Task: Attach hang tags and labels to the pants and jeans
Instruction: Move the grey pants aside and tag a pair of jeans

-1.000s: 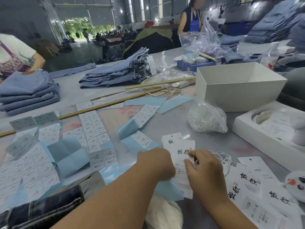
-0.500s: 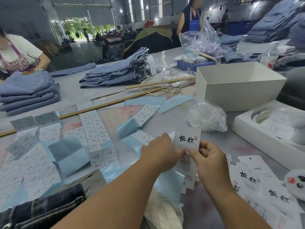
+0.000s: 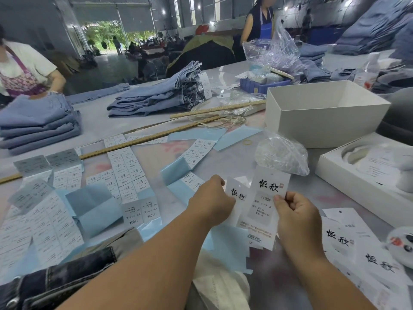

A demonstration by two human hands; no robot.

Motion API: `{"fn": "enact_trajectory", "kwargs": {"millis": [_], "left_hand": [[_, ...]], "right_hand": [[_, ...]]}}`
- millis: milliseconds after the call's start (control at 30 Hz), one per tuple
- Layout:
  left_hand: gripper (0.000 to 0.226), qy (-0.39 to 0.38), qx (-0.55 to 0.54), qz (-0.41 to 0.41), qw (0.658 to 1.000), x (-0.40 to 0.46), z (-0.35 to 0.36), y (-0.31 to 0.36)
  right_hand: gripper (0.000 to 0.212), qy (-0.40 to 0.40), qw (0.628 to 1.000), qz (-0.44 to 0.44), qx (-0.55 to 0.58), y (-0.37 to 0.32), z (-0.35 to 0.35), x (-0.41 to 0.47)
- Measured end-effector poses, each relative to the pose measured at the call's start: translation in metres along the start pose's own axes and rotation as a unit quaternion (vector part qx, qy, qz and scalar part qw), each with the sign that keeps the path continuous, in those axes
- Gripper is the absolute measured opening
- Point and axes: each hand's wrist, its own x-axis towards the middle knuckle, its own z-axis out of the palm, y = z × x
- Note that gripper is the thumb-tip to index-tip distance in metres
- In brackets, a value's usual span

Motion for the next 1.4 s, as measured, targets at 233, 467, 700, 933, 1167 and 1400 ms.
{"fn": "enact_trajectory", "kwargs": {"millis": [233, 467, 700, 933, 1167, 1400], "left_hand": [[0.049, 0.019, 0.018, 0.02, 0.999, -0.003, 0.002, 0.0], [0.028, 0.07, 0.108, 0.038, 0.991, -0.006, 0.001, 0.006], [0.033, -0.013, -0.068, 0.086, 0.994, -0.013, 0.005, 0.018], [0.027, -0.022, -0.162, 0.087, 0.983, -0.007, -0.001, 0.013], [0.017, 0.033, -0.173, 0.083, 0.981, -0.008, -0.006, 0.014], [0.021, 0.016, -0.353, 0.093, 0.931, -0.012, -0.011, 0.019]], "right_hand": [[0.019, -0.026, 1.0, 0.003, 0.002, -0.001, 0.002, -0.011], [0.017, -0.05, 0.998, 0.0, -0.03, -0.001, 0.002, -0.014], [0.021, -0.093, 0.995, -0.016, -0.012, -0.01, 0.0, -0.012], [0.017, -0.048, 0.999, -0.013, -0.011, -0.012, -0.015, -0.003], [0.025, -0.128, 0.935, -0.104, -0.314, 0.001, -0.052, 0.003], [0.02, -0.27, 0.848, -0.152, -0.429, 0.013, -0.045, -0.001]]}}
